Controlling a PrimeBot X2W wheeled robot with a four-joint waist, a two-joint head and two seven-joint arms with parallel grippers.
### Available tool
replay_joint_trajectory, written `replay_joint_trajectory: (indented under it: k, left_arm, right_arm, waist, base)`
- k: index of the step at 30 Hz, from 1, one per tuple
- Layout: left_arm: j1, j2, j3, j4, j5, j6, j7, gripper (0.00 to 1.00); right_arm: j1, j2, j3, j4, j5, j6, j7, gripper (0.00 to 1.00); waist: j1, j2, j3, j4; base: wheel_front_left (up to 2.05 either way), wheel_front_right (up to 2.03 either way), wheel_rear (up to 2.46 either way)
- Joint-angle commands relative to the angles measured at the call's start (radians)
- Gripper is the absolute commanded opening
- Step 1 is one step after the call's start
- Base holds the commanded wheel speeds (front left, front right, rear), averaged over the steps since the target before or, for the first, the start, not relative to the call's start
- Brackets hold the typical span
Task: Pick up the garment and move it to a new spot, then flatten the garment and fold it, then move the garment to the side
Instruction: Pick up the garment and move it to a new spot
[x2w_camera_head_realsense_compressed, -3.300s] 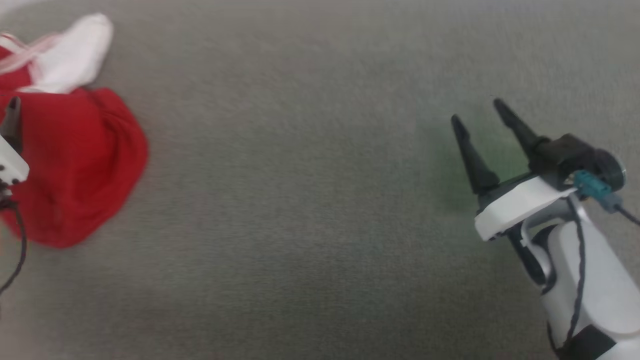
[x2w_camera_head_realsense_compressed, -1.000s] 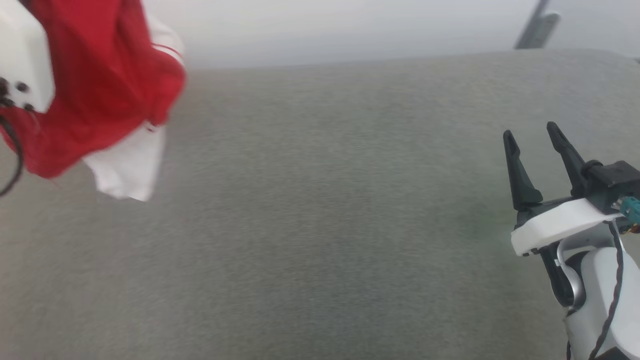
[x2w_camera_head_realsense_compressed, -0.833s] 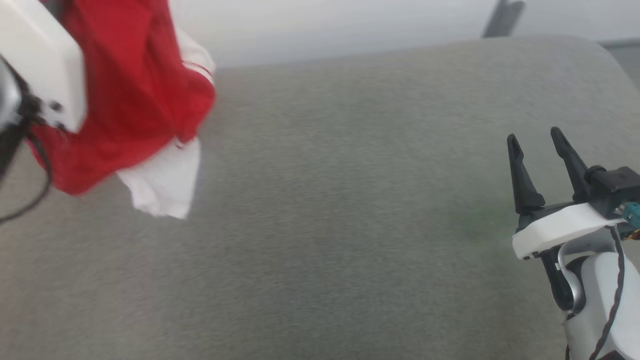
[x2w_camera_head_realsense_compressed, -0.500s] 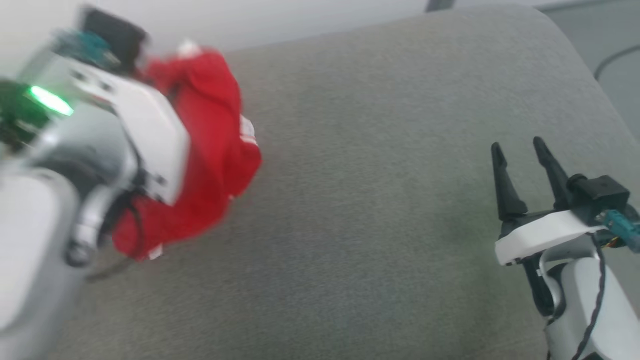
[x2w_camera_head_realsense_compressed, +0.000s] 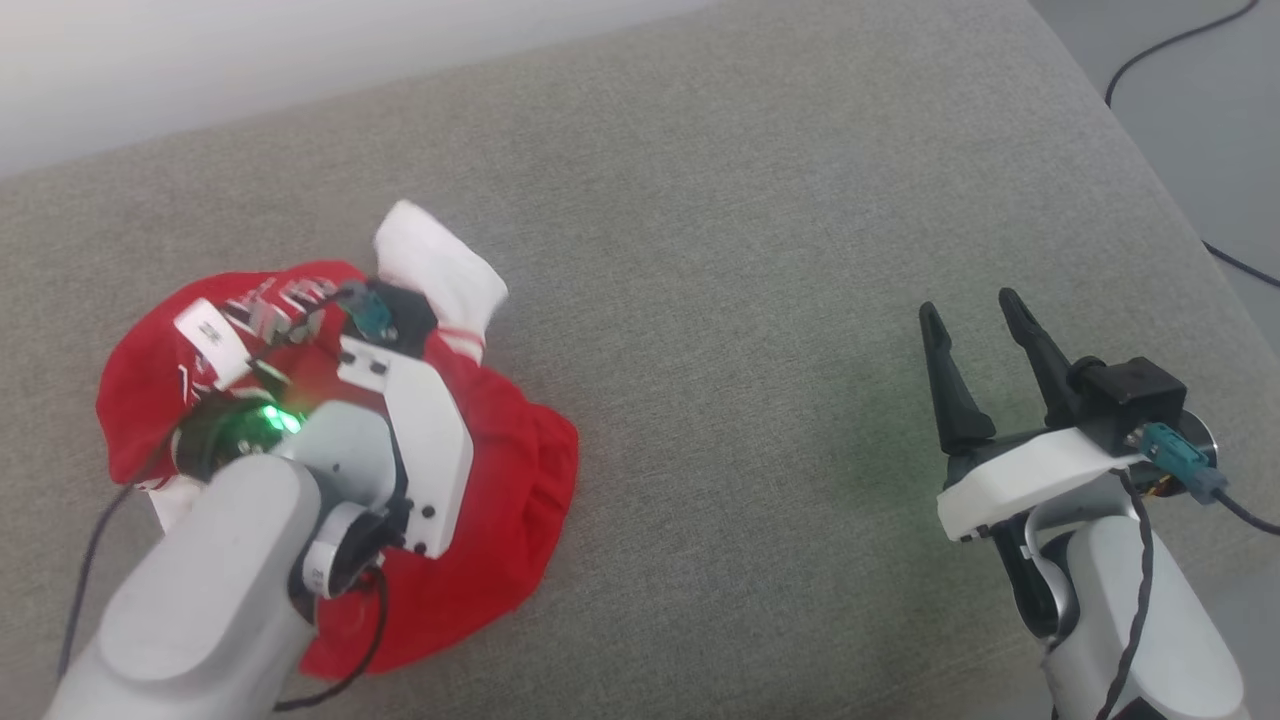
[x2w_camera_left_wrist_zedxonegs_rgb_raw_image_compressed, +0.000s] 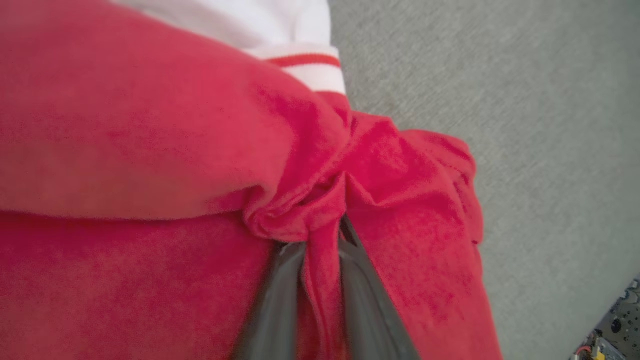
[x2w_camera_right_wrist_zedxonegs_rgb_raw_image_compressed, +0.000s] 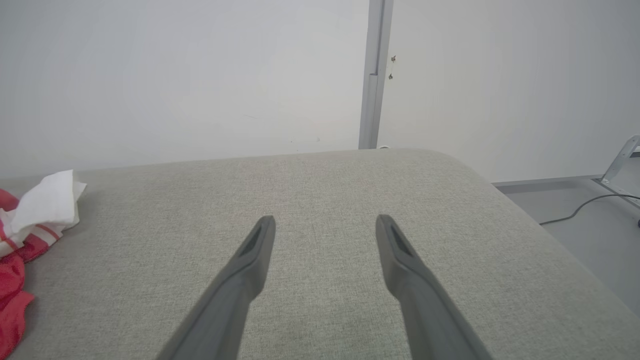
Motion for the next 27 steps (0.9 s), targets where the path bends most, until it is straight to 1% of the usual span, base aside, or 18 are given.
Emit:
replay_joint_trajectory:
  k: [1, 4, 7, 8, 9, 10, 13, 15, 19, 23, 27]
  left_arm:
    - [0.015, -0.014, -0.009, 0.050, -0.010, -0.015, -0.011, 0.00]
    - [0.017, -0.029, -0.021, 0.127, -0.017, -0.028, -0.020, 0.00]
    - [0.010, -0.056, -0.029, 0.188, -0.037, -0.054, -0.038, 0.00]
    - [0.007, -0.065, -0.034, 0.202, -0.042, -0.070, -0.049, 0.03]
    - [0.001, -0.072, -0.037, 0.211, -0.045, -0.082, -0.062, 0.40]
    - [-0.006, -0.081, -0.035, 0.221, -0.052, -0.091, -0.072, 1.00]
    - [-0.033, -0.086, -0.027, 0.234, -0.052, -0.108, -0.102, 1.00]
    - [-0.039, -0.087, -0.022, 0.231, -0.054, -0.113, -0.114, 1.00]
    - [-0.047, -0.083, -0.005, 0.191, -0.058, -0.143, -0.180, 1.00]
    - [-0.038, -0.056, 0.028, 0.136, -0.044, -0.170, -0.294, 1.00]
    - [-0.003, -0.030, 0.078, 0.094, -0.046, -0.182, -0.422, 1.00]
  right_arm:
    - [-0.017, 0.002, 0.008, 0.010, 0.007, 0.000, -0.010, 1.00]
    - [-0.020, 0.001, 0.013, 0.018, 0.007, 0.000, -0.012, 1.00]
    - [-0.023, -0.001, 0.014, 0.027, 0.004, 0.000, -0.014, 1.00]
    - [-0.024, -0.002, 0.015, 0.030, 0.002, 0.000, -0.015, 1.00]
    - [-0.024, -0.006, 0.014, 0.033, 0.001, 0.000, -0.016, 1.00]
    - [-0.023, -0.008, 0.014, 0.037, -0.001, 0.000, -0.016, 1.00]
    - [-0.017, -0.016, 0.015, 0.041, -0.006, 0.000, -0.017, 1.00]
    - [-0.013, -0.019, 0.015, 0.041, -0.006, 0.000, -0.017, 1.00]
    - [0.004, -0.036, 0.011, 0.046, -0.011, 0.000, -0.018, 1.00]
    - [0.018, -0.051, 0.004, 0.050, -0.017, 0.000, -0.015, 1.00]
    - [0.036, -0.067, -0.007, 0.051, -0.019, 0.000, -0.008, 1.00]
  waist:
    - [0.0000, 0.0000, 0.004, -0.005]
    - [0.0000, 0.0000, 0.005, -0.005]
    - [0.0000, 0.0000, 0.001, 0.000]
    - [0.0000, 0.0000, -0.003, 0.004]
    - [0.0000, 0.0000, -0.006, 0.009]
    - [0.0000, 0.0000, -0.011, 0.014]
    - [0.0000, 0.0000, -0.031, 0.032]
    - [0.0000, 0.0000, -0.039, 0.039]
    - [0.0000, 0.0000, -0.080, 0.072]
    - [0.0000, 0.0000, -0.115, 0.110]
    - [0.0000, 0.0000, -0.148, 0.150]
  base:
    - [0.00, 0.00, 0.00]
    - [0.00, 0.00, 0.00]
    - [0.00, 0.00, 0.00]
    - [0.00, 0.00, 0.00]
    - [0.00, 0.00, 0.00]
    - [0.00, 0.00, 0.00]
    - [0.00, 0.00, 0.00]
    - [0.00, 0.00, 0.00]
    - [0.00, 0.00, 0.00]
    - [0.00, 0.00, 0.00]
    - [0.00, 0.00, 0.00]
